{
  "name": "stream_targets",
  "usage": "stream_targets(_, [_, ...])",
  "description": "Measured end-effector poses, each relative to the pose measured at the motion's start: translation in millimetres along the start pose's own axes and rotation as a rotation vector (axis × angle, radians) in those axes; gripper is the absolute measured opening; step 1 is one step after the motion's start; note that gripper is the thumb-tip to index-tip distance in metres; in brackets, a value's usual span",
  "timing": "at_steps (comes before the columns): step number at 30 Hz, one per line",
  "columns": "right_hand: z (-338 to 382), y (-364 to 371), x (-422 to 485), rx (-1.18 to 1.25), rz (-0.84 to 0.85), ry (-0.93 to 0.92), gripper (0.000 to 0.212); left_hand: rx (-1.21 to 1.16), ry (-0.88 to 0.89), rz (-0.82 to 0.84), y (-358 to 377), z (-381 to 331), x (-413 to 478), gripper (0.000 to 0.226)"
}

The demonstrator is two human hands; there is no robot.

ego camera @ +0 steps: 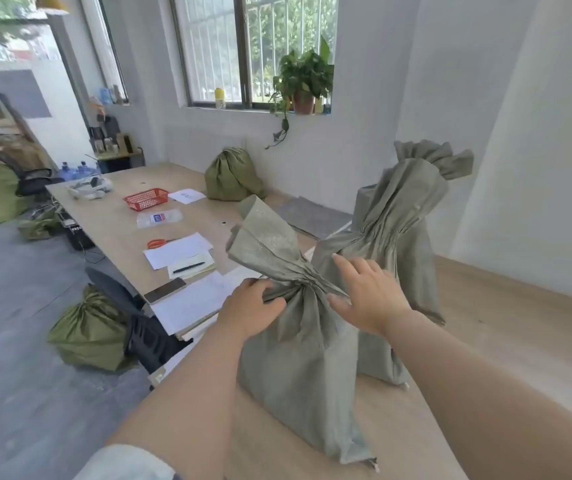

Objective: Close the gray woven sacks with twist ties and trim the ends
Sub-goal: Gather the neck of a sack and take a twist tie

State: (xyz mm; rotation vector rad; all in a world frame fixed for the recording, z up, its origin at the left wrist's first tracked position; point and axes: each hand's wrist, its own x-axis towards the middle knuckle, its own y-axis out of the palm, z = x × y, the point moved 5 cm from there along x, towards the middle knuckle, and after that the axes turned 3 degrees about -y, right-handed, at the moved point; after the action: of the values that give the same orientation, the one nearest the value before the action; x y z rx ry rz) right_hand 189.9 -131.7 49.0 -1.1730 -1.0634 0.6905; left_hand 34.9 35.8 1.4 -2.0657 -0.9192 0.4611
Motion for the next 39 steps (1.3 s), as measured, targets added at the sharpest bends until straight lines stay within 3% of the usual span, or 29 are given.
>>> stream_targets(10, [16.9, 48.2, 39.7, 0.122, 0.135, 0.144, 0.061, 0.003, 0.256, 0.196, 20.6, -10.8, 63.7, 0.035])
stream_targets(14, [21.5, 57.4, 48.4, 0.169, 0.129, 0.198, 0.047, -0.041, 0.243, 0.239, 28.0, -3.4, 81.2, 0.050])
stream_targets(18, [20.3, 64.6, 48.1, 0.232, 0.088, 0.266, 0.035, -0.171, 0.223, 0.341, 41.8, -0.4, 92.1, 0.025])
stream_targets(22, [22.2, 66.0, 44.3, 0.317, 0.037, 0.297, 0.015, -0.261, 0.263, 0.329, 44.8, -10.2, 93.7, 0.012])
stream_targets(25, [23.3, 62.9, 39.5, 0.365, -0.010, 0.340, 0.017, -0.296, 0.279, 0.321, 44.3, -13.2, 93.8, 0.010])
stream_targets(28, [23.2, 61.2, 32.7, 0.437, -0.067, 0.379, 0.023, -0.279, 0.264, 0.300, 39.6, -10.4, 91.6, 0.038])
stream_targets(30, [23.5, 58.5, 27.5, 0.470, -0.093, 0.375, 0.025, -0.302, 0.260, 0.291, 37.2, -12.3, 89.5, 0.044])
stream_targets(34, [18.6, 44.9, 15.3, 0.521, -0.171, 0.375, 0.019, -0.316, 0.346, 0.162, 21.4, -30.0, 76.5, 0.010])
stream_targets(37, [16.2, 26.6, 6.1, 0.530, -0.235, 0.368, 0.024, -0.320, 0.356, 0.115, 15.7, -41.5, 65.1, 0.040])
stream_targets(39, [12.2, 14.9, -2.5, 0.542, -0.251, 0.371, 0.027, -0.324, 0.365, 0.102, 14.0, -51.2, 58.0, 0.041])
